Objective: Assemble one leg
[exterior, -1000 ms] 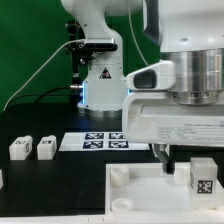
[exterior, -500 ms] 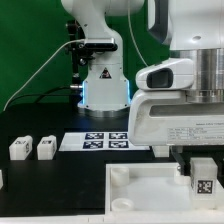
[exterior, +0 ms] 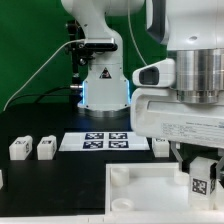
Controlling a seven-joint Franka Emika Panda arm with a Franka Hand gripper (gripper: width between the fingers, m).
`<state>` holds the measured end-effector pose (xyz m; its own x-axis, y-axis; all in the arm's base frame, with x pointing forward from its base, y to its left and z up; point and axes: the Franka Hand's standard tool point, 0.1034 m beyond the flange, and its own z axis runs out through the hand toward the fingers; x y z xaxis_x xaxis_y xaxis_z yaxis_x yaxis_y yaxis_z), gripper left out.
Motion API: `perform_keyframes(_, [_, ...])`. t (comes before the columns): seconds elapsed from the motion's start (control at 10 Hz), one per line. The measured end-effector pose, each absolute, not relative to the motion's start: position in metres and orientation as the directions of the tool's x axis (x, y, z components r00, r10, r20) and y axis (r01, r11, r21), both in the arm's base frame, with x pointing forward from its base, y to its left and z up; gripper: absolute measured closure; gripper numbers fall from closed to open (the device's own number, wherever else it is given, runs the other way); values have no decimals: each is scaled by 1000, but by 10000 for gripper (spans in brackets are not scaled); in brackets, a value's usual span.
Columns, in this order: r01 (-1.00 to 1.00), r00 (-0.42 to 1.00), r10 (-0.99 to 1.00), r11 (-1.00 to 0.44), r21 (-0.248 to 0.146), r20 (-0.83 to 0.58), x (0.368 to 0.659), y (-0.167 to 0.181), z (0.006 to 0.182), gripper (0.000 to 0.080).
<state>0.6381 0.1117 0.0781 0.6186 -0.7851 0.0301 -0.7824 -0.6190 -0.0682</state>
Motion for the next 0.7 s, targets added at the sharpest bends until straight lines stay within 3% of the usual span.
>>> perform_keyframes(0.3, [-987, 148, -988, -146, -64, -35, 634, 108, 78, 506])
perform_keyframes(0.7, [-961, -272, -957, 275, -19, -98, 631, 109, 78, 506])
